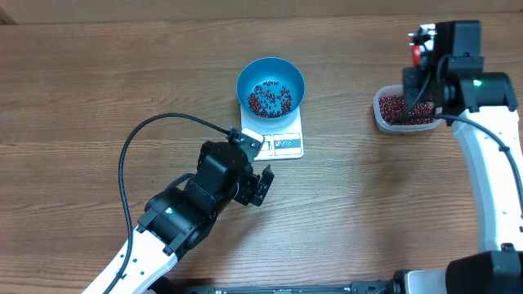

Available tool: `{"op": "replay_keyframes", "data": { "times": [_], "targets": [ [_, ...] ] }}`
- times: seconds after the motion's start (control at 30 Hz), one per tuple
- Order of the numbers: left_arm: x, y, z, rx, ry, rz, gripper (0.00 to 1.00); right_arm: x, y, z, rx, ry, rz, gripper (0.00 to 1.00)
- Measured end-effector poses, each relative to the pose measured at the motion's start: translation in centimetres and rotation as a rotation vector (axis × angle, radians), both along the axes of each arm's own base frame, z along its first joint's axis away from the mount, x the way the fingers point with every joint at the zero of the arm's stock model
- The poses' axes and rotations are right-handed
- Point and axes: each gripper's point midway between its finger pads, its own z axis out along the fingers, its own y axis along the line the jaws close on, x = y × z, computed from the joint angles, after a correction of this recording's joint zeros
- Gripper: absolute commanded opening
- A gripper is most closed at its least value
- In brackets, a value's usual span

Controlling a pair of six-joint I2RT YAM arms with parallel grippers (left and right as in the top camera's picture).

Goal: Scoop item into bowl and weigh 150g on scale
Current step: 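Carry the empty scoop right back over the bean tub, then lower the red scoop into the beans with the right gripper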

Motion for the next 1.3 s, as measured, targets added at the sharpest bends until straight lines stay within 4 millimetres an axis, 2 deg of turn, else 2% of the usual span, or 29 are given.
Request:
{"op": "replay_keyframes", "data": {
  "times": [0.17, 0.27, 0.43, 0.53, 0.9, 1.13, 1.3],
  "targets": [
    [0.0, 0.0, 0.0, 0.000, 0.000, 0.000, 1.00, -0.2, -3.2, -1.4, -0.010, 0.039, -0.106, 0.04],
    [0.0, 0.0, 0.0, 0.000, 0.000, 0.000, 1.00, -0.6, -4.2, -3.6, -0.013, 0.118, -0.136, 0.04],
    [0.0, 0.0, 0.0, 0.000, 0.000, 0.000, 1.00, -1.0, -4.2, -7.8, -0.007, 0.257, -0.134, 0.04],
    [0.0, 0.0, 0.0, 0.000, 0.000, 0.000, 1.00, -1.1, -3.9, -9.5, 0.001, 0.313, -0.127, 0.04],
    [0.0, 0.0, 0.0, 0.000, 0.000, 0.000, 0.99, -1.0, -3.9, -10.1, -0.001, 0.320, -0.121, 0.04],
    [0.0, 0.0, 0.0, 0.000, 0.000, 0.000, 1.00, -2.1, -3.8, -12.0, 0.000, 0.364, -0.118, 0.04],
    [0.0, 0.0, 0.0, 0.000, 0.000, 0.000, 1.00, -2.1, -3.7, -12.3, -0.001, 0.364, -0.116, 0.04]
  ]
}}
